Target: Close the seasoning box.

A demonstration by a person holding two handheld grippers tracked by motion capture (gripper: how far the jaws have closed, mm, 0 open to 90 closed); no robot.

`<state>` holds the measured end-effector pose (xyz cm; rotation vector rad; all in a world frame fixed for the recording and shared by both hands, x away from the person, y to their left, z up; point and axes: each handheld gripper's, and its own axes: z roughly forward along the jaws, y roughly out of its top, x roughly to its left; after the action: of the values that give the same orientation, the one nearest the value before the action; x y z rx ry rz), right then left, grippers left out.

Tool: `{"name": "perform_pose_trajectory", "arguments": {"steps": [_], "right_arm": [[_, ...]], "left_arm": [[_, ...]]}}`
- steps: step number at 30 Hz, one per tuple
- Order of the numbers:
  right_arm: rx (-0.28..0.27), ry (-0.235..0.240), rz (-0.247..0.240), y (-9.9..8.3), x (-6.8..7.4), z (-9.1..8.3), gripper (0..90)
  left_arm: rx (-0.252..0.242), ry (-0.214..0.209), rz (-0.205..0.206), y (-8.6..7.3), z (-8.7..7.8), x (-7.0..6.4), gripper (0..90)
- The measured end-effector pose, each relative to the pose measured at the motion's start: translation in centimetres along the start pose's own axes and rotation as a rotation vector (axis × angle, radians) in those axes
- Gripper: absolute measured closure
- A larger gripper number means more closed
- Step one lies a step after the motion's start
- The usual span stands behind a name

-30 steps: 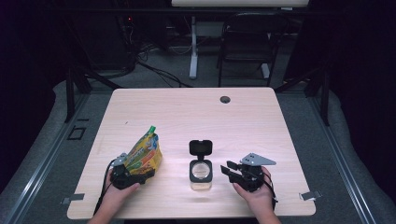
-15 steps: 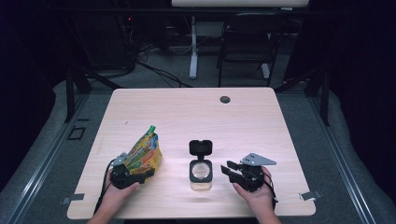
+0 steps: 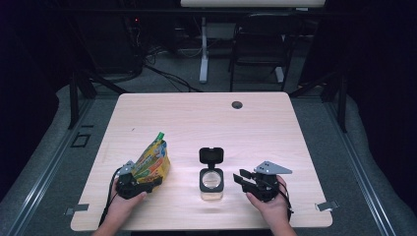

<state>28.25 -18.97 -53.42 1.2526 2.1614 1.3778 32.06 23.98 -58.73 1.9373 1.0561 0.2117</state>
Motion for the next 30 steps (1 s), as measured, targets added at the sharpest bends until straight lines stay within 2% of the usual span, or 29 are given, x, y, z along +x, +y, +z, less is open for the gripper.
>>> {"name": "perform_pose_trajectory", "arguments": {"steps": [6,10,17,24,30], "right_arm": [[0.004,-0.001,-0.004,0.0,0.1,0.0,65.2],[0.003,0.0,-0.002,0.0,0.1,0.0,65.2],[0.003,-0.001,-0.008,0.0,0.0,0.0,65.1],[0.002,-0.004,-0.01,0.0,0.1,0.0,65.0],[-0.001,-0.006,-0.014,0.0,0.1,0.0,65.0]], "left_arm": [[0.006,0.007,-0.009,0.1,-0.2,0.2,45.5],[-0.013,0.007,-0.016,0.1,-0.4,0.3,45.6],[-0.015,0.019,-0.002,0.4,-0.8,0.3,45.6],[-0.011,0.043,0.027,0.8,-1.2,0.0,45.6],[-0.003,0.071,0.07,1.1,-1.6,-0.4,45.6]]}}
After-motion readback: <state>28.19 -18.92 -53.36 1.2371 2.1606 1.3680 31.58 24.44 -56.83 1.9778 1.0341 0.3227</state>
